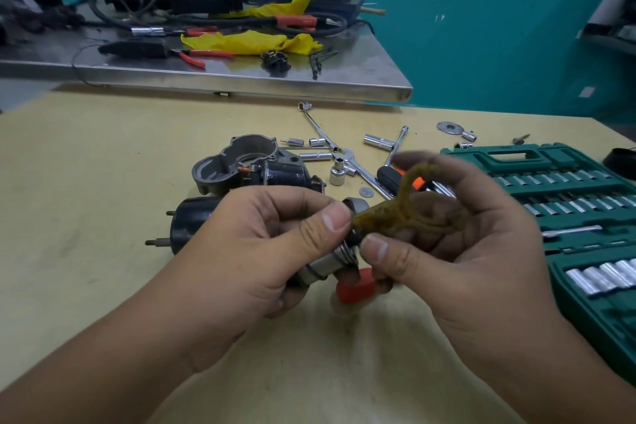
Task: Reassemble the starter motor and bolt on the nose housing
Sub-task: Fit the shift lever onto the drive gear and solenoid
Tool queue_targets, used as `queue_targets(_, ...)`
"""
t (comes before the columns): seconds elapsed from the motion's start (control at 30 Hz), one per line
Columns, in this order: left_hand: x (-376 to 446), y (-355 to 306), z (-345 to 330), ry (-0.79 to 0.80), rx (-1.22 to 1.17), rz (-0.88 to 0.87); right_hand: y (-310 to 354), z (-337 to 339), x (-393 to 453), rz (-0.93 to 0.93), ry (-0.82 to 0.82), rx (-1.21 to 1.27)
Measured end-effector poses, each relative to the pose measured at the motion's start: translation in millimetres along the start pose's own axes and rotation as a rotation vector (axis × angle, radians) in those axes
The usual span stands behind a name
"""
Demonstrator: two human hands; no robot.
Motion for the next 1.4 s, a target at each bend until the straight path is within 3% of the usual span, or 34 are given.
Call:
queue_targets(0.17, 0.2, -7.0, 4.8, -0.056, 0.192, -0.084, -0.6, -1.5, -0.8, 0.022, 0.025, -0.117)
queue_targets(0.43, 2.1, -3.3, 7.2, -0.085, 0.278, -0.031, -0.6, -8.2, 1.4, 0.042, 0.146, -0.268)
queue_targets(0.6, 2.1, -1.7, 15.7, -0.204, 0.234, -0.011, 1.8, -5.3, 1.8, 0.041, 0.124, -0.329)
queue_targets(0.8, -0.5, 3.8, 13.0, -0.144, 0.185, 0.031, -2.5, 5.4, 4.7, -0.026, 0.026, -0.274)
queue_targets(0.87, -1.0, 0.6, 10.9, -0.139, 0.164, 0.001, -2.2, 8.3, 6.9, -0.061, -0.008, -0.182)
queue_targets(1.07, 2.2, -4.7, 5.9, -0.045, -0.027, -0.048, -20.0, 14.9, 10.1, -0.318, -0.135, 0.413)
queue_targets(1.2, -0.1, -7.0, -1.8, 0.063, -0.071, -0.07, -25.6, 6.6, 6.9, -0.425, -0.068, 0.518)
queue_targets(1.4, 0.1, -10.6, -1.7, 0.091, -0.093, -0.124, -31.5, -2.2, 2.7, -0.505, 0.044, 0.563)
Point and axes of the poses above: each hand's wrist, its own x-axis towards the middle knuckle, its own z-axis out of the back of the hand, y = z × x, the point moved 9 cm from there along x, towards the middle knuckle, and after that the axes turned 10 degrees about x, right-handed, at the moved point
